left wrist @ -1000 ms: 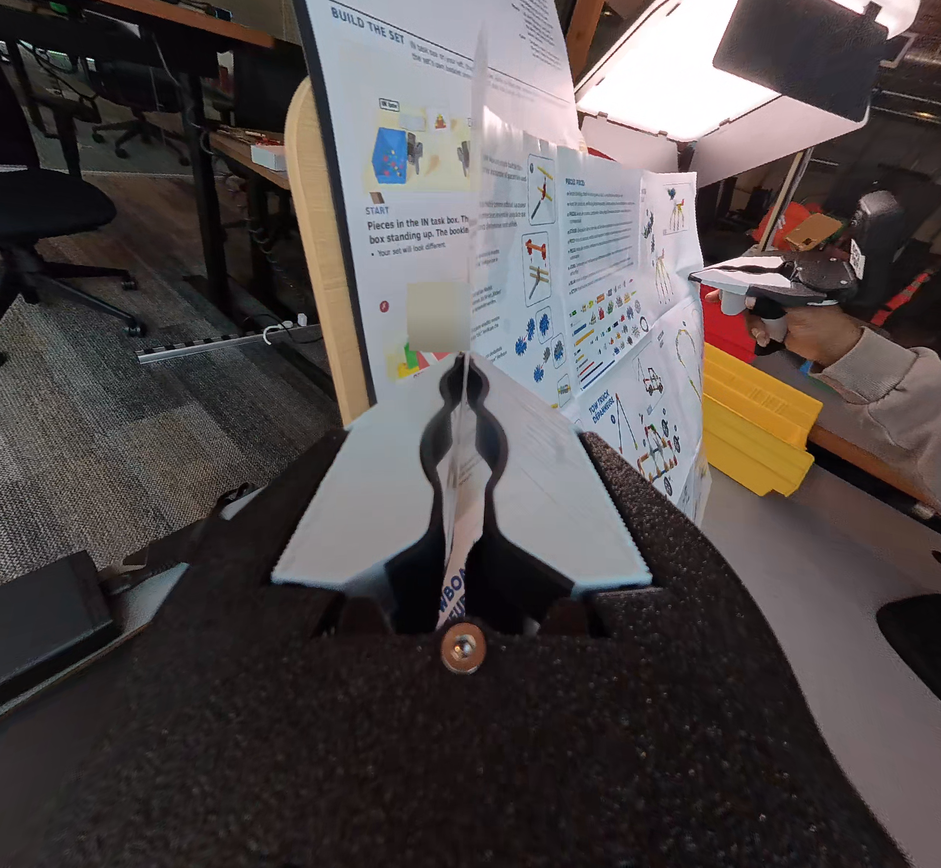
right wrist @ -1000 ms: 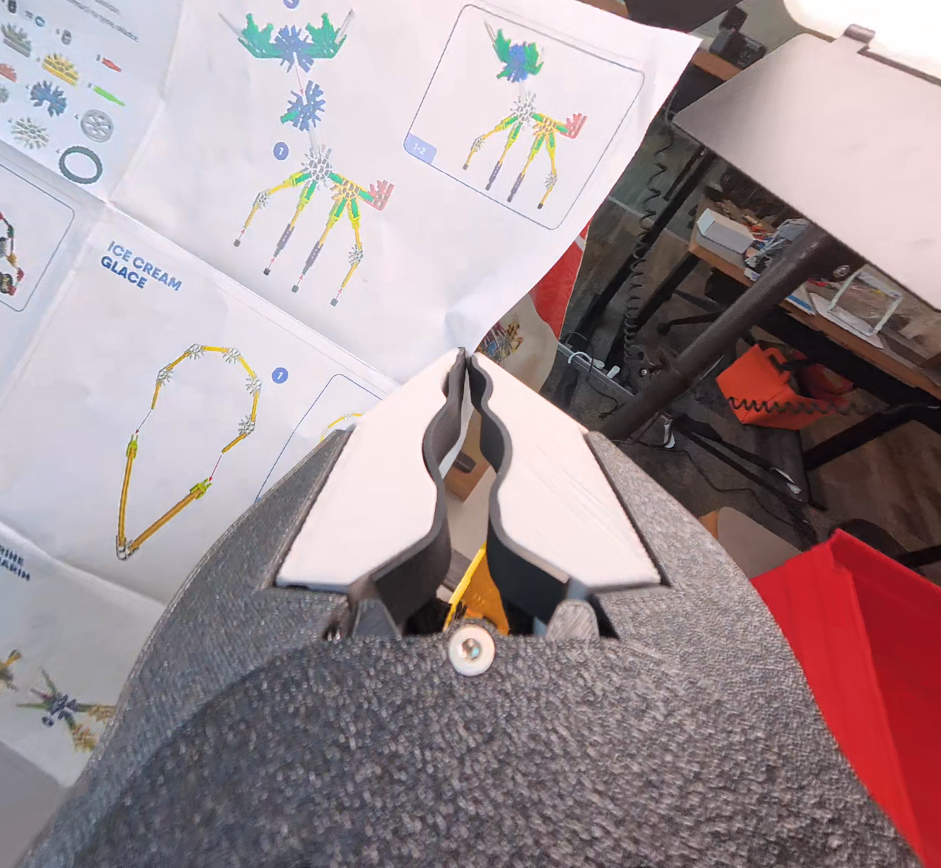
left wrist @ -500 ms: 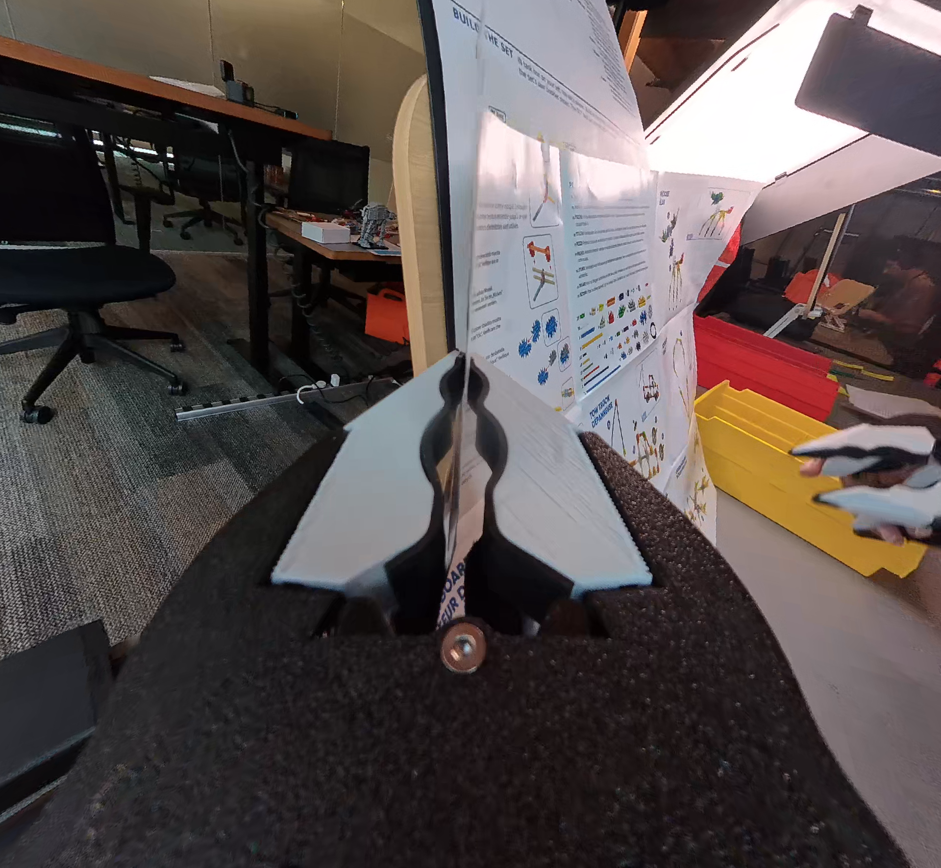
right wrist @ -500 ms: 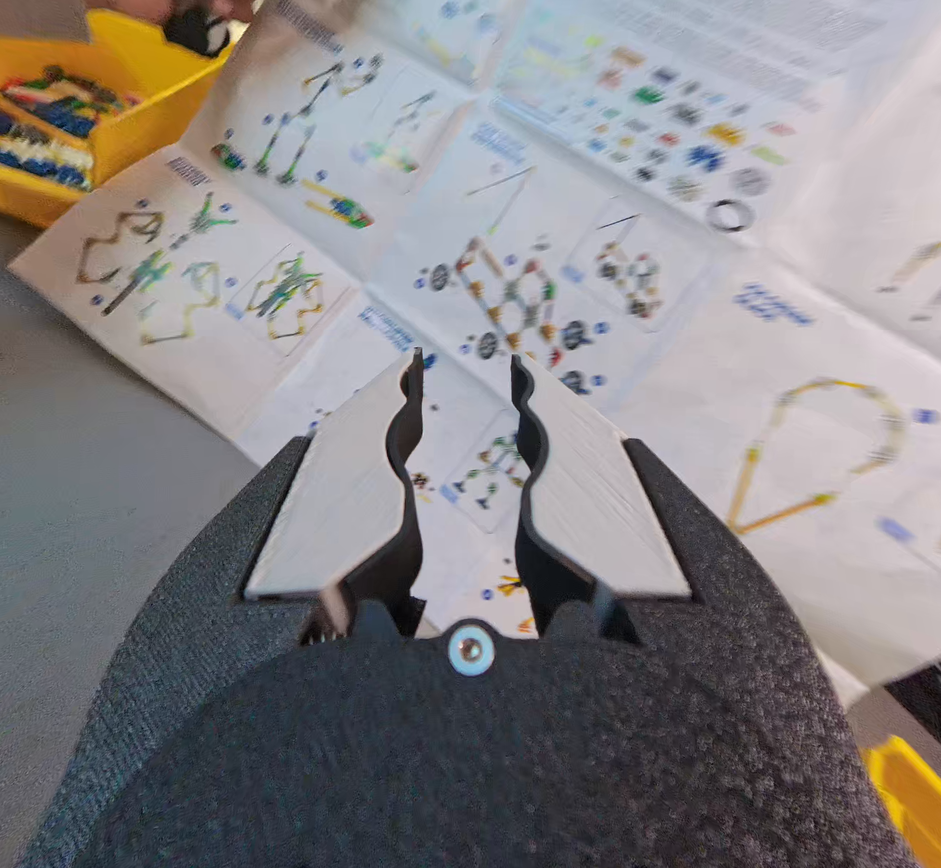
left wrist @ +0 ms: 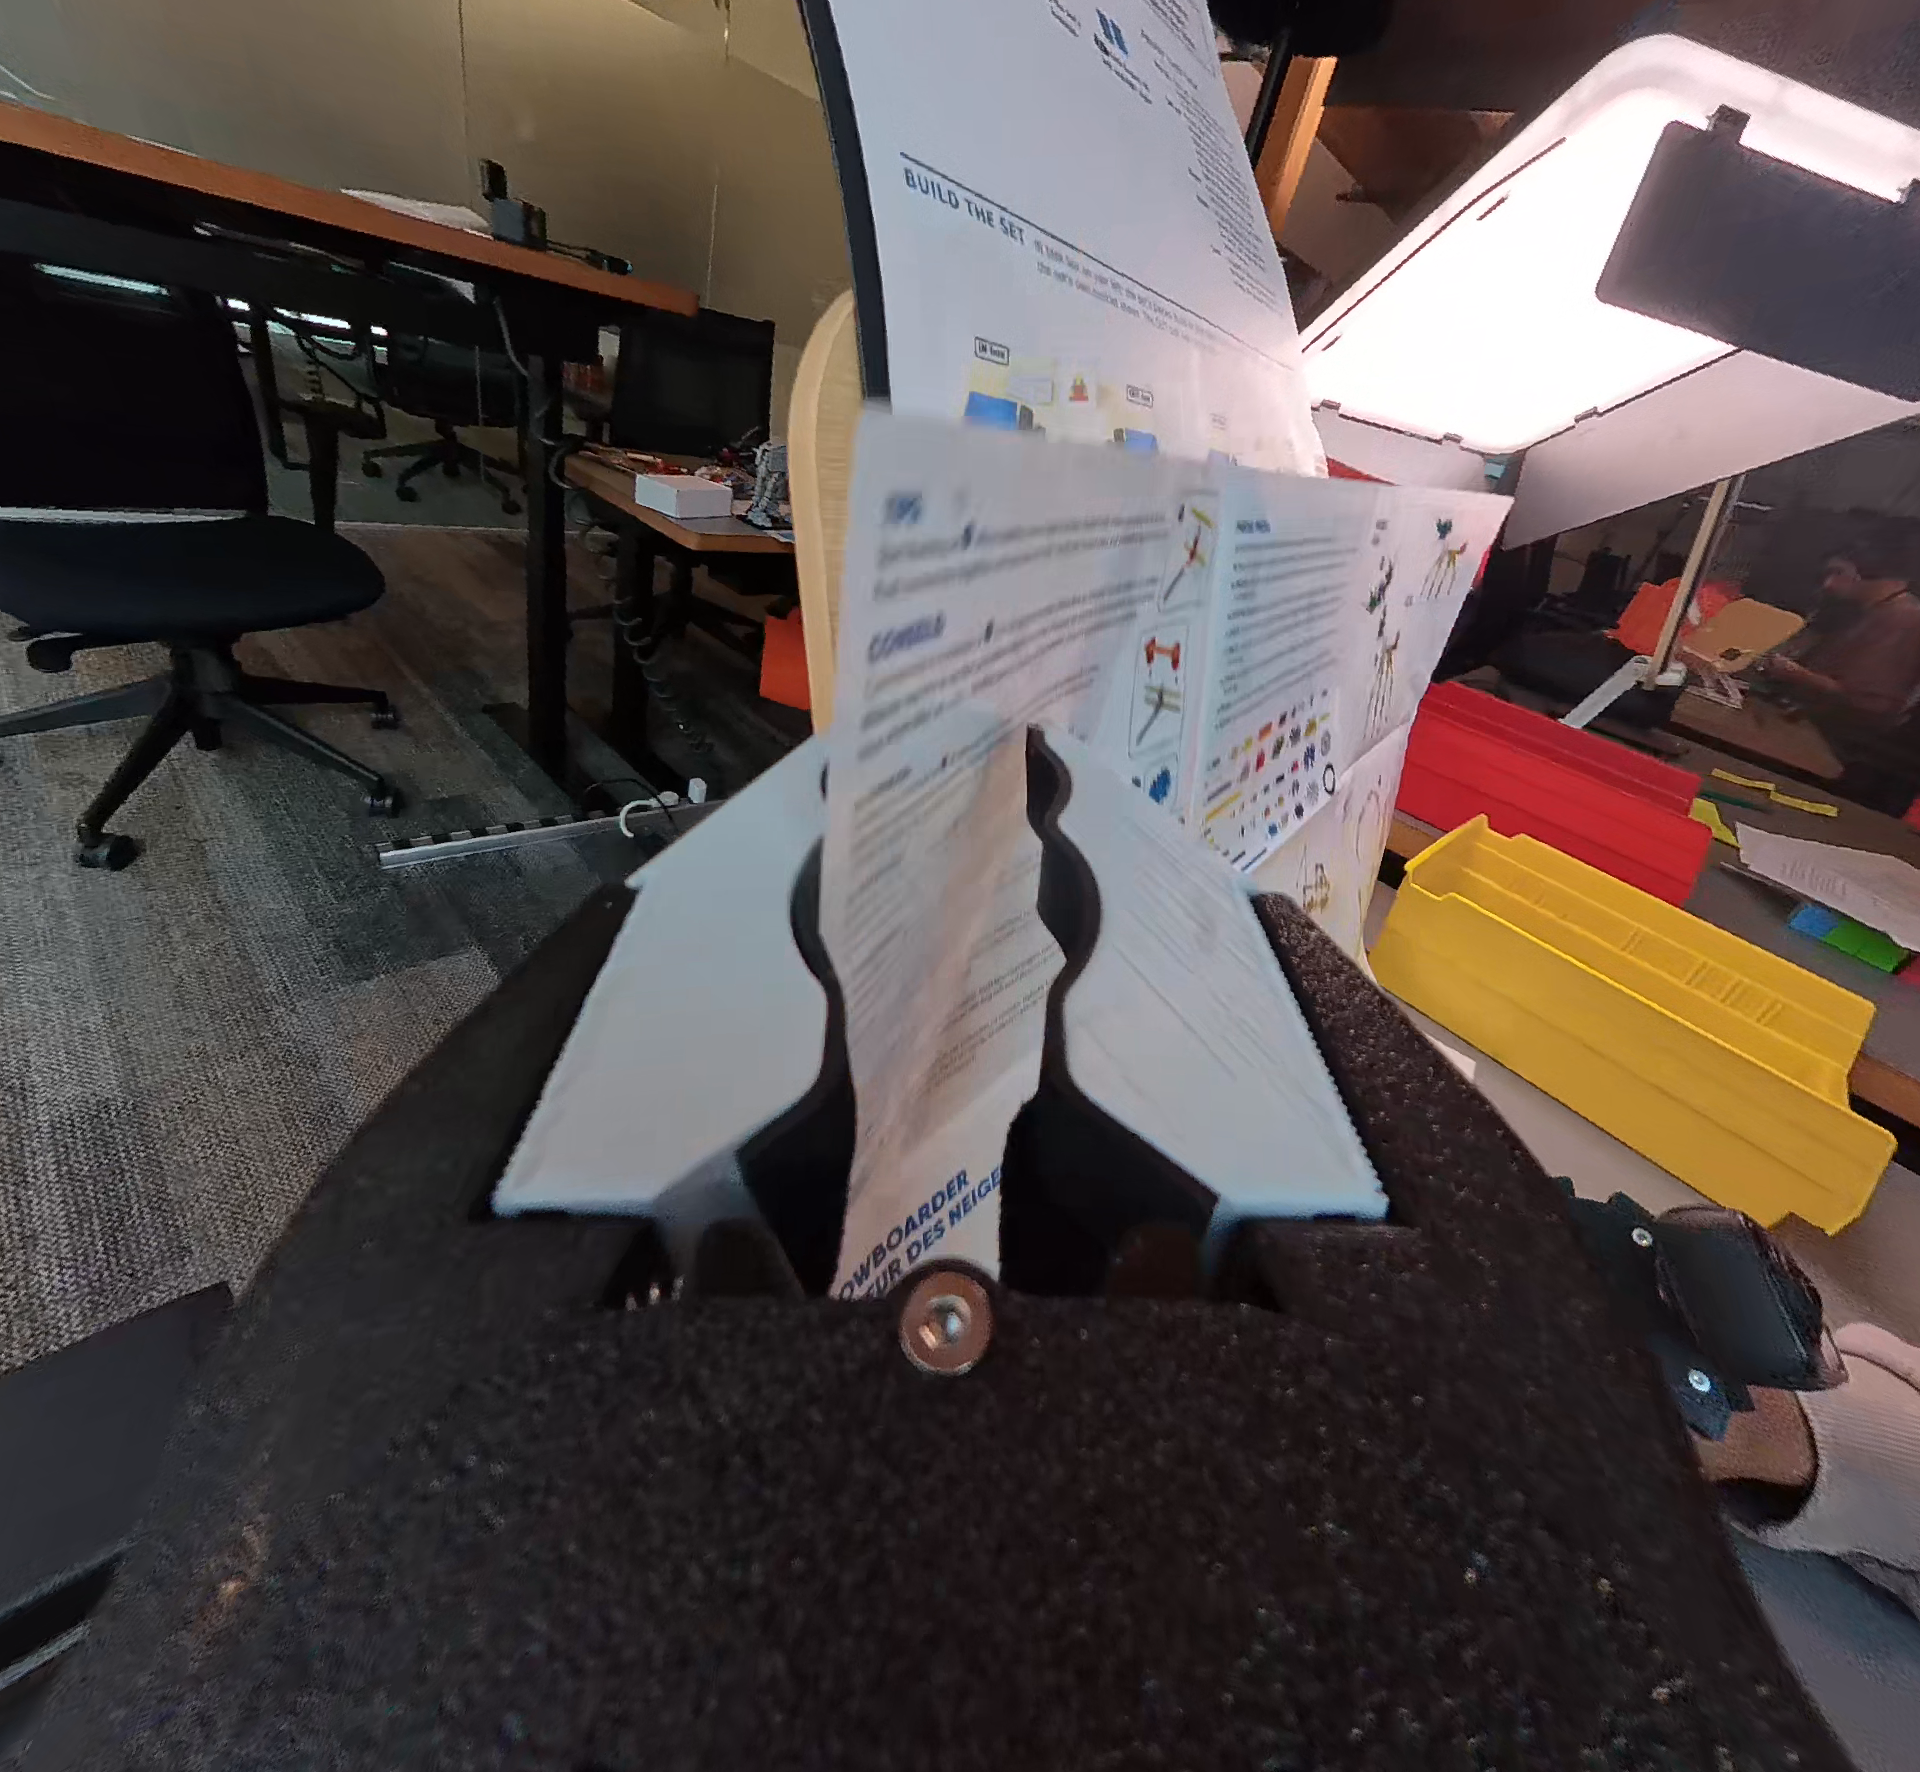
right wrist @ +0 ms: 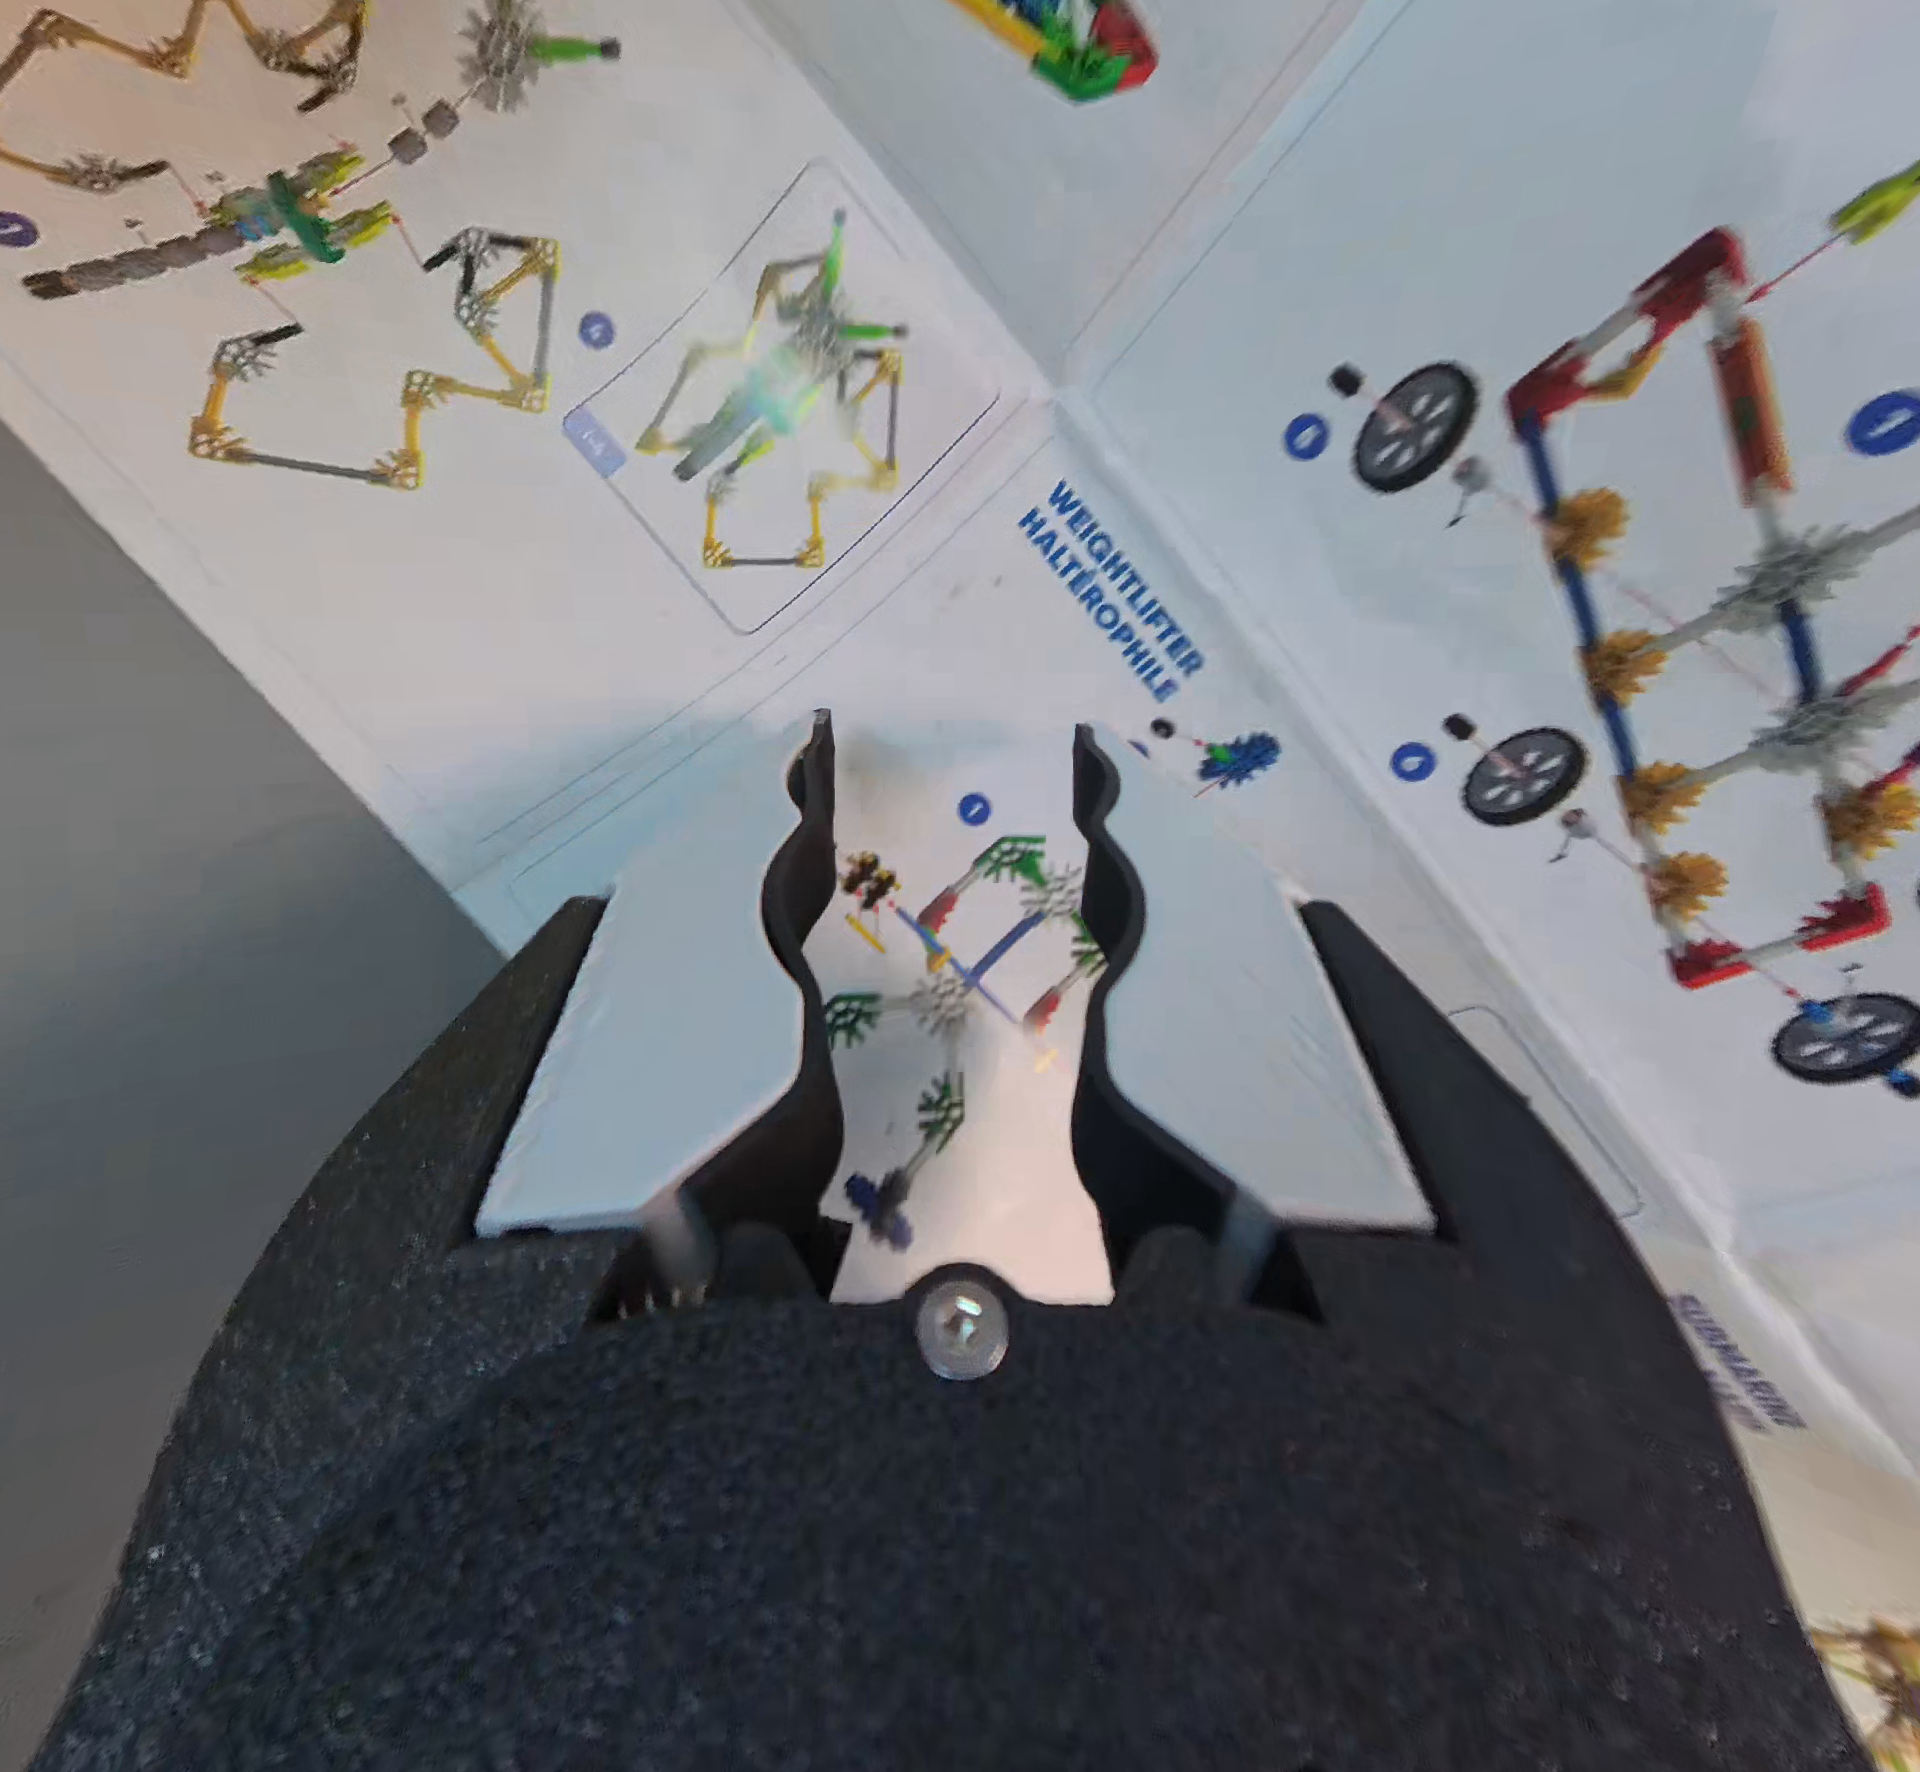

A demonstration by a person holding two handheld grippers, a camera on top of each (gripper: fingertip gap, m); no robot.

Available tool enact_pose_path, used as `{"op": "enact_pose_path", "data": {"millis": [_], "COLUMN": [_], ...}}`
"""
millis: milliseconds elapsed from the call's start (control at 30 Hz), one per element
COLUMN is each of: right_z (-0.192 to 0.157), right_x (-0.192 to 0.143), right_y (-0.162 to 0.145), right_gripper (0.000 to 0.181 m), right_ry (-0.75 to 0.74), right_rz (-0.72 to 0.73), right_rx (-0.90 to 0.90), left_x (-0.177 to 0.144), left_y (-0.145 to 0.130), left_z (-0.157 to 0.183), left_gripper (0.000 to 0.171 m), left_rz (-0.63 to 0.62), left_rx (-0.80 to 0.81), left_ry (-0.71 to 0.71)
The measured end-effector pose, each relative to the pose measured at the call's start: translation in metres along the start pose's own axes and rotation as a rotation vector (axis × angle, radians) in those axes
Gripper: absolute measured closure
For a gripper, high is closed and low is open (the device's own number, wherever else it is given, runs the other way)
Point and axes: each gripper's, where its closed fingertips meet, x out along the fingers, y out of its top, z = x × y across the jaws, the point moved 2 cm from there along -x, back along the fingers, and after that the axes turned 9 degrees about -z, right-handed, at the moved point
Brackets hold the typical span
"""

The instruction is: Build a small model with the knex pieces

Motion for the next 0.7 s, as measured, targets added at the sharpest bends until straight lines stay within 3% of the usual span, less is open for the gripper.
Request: {"op": "enact_pose_path", "data": {"millis": [167, 300, 400, 533, 633, 700], "right_z": [0.004, 0.006, 0.009, 0.028, 0.045, 0.053], "right_x": [0.001, -0.005, -0.014, -0.041, -0.067, -0.081], "right_y": [0.000, 0.000, 0.004, 0.009, 0.003, -0.003], "right_gripper": [0.136, 0.135, 0.134, 0.133, 0.132, 0.133], "right_ry": [0.008, 0.025, 0.027, 0.014, 0.021, 0.040], "right_rz": [-0.001, 0.014, 0.034, 0.071, 0.091, 0.102], "right_rx": [0.022, 0.055, 0.063, 0.105, 0.166, 0.207], "left_x": [-0.043, -0.070, -0.080, -0.074, -0.076, -0.077], "left_y": [0.014, -0.009, -0.045, -0.132, -0.187, -0.205], "left_z": [0.014, 0.053, 0.084, 0.121, 0.126, 0.117], "left_gripper": [0.134, 0.134, 0.135, 0.137, 0.137, 0.137], "left_rz": [0.097, 0.058, -0.020, -0.283, -0.433, -0.486], "left_rx": [0.018, 0.121, 0.185, 0.204, 0.221, 0.251], "left_ry": [0.129, 0.197, 0.213, 0.112, 0.122, 0.170]}}
